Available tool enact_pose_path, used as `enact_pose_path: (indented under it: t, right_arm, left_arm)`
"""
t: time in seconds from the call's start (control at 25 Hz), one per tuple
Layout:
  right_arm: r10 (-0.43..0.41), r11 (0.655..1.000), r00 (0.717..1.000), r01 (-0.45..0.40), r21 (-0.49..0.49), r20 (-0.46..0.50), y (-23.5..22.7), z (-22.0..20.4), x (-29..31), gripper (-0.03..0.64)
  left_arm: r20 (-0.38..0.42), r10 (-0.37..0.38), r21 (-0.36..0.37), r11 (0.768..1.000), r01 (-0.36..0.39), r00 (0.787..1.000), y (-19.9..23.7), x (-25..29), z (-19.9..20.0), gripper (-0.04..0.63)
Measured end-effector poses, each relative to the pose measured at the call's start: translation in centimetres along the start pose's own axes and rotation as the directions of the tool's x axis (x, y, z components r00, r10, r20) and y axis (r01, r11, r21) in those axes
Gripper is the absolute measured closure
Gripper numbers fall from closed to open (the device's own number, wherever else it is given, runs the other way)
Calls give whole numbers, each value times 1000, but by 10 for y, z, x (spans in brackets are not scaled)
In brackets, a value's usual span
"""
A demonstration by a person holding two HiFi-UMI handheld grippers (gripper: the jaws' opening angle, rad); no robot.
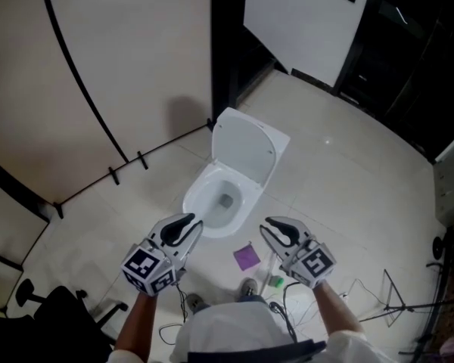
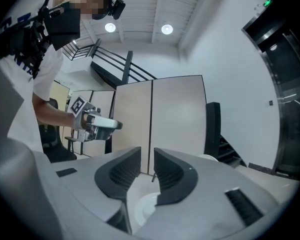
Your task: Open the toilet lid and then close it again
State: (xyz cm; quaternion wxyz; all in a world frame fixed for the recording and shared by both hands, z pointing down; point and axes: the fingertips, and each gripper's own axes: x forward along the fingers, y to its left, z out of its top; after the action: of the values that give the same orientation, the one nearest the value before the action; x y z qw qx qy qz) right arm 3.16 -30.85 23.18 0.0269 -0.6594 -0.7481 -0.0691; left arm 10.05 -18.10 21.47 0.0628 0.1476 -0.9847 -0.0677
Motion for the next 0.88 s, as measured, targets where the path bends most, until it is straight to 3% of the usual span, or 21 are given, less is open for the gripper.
enact_pose_path:
  t: [0.24,0.48,0.68,0.88]
  right_arm:
    - [2,1000,1000,-2,-11,-5,7,3,3,532]
    - [-9,1000,1000,9,-10,-9,3,5,2,532]
    - [-15,1000,1000,15,-8,-15,2,2,0,532]
    - [-20,1000,999,20,5,-29,-2,-3,1,532]
  left_arm:
    - [5,-4,29,1000,4,1000,0,-6,1,502]
    - [-50,22,30,999,-21,998,0,-4,-8,508]
    - [14,17,-17,1000,-16,1000,-4,-3,-3,503]
    - [15,21,-22,1000,-21,1000,-2,1,-4,503]
